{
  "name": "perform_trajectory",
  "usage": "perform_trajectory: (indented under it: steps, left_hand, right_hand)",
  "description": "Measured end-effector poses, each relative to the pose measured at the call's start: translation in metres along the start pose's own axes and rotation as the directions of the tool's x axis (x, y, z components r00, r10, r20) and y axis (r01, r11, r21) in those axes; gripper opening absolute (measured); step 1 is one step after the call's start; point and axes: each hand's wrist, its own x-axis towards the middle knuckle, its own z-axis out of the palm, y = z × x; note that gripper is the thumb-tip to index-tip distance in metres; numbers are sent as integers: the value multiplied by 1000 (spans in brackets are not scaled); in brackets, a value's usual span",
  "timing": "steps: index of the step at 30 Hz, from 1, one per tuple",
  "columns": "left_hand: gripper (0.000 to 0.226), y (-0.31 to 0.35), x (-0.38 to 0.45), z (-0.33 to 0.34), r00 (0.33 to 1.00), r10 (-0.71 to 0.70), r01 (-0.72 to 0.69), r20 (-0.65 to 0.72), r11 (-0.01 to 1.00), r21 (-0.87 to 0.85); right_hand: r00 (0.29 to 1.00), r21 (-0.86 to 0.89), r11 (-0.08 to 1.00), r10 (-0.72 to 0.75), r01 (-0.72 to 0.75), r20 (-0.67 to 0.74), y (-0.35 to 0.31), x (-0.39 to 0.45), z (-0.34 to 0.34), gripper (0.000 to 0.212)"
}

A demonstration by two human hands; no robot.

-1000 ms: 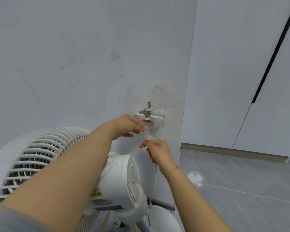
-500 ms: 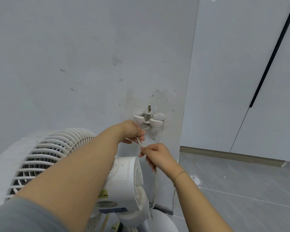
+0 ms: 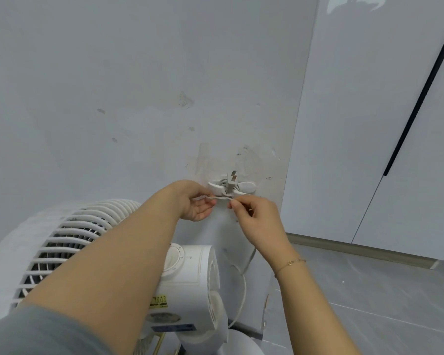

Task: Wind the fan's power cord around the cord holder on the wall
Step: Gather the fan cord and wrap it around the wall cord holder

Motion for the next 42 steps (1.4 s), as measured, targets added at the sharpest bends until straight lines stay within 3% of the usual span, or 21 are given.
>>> perform_trajectory:
  steps: [3,5,10,14,17,21,24,26,31,35,39,42]
  left_hand:
    - [23,3,-3,-11,995,91,-101,-49,963,-250]
    - [28,5,-4,-19,980,179,-198,-87,926,-323]
    - [33,0,-9,-15,965,249,-244,-88,968,63]
    - [31,-2,-15,-4,941,320,-338,108,906,255]
    - [35,-5,-9,-9,877,472,-472,93,807,354]
    - [28,-5,-5,-13,786,613,-580,79,688,437]
    - [26,-4,-4,-13,748,661,-606,68,637,476]
    - [26,-3,-4,-13,720,692,-618,51,606,501]
    - [22,-3,-5,-16,676,736,-643,44,559,523]
    - [17,-3,-3,-16,648,756,-651,94,485,584]
    - [9,-2,-1,-12,660,743,-663,106,510,548]
    - [15,-4,-3,-5,741,666,-628,79,648,431]
  right_hand:
    - [996,-26,997,-77,76,-41,-6,9,5,25]
    - [992,-19,994,-104,103,-67,-14,16,8,24]
    - [986,-15,995,-103,102,-132,-28,28,10,24]
    - [974,11,995,-95,99,-208,-33,30,14,24]
    - [970,30,996,-70,79,-233,-36,29,17,25]
    - [973,139,990,24,8,-231,-39,30,13,20]
    - [993,180,983,62,-44,-100,-42,31,6,18]
    - [998,118,993,29,-21,-64,-44,31,1,21]
    - [956,-54,996,-84,72,-281,-45,34,-5,11]
    - [918,-155,986,-113,57,-380,-36,40,-3,18]
    - [904,-124,991,-94,46,-417,-30,41,4,20]
    - [911,167,986,80,-12,-405,-33,42,6,18]
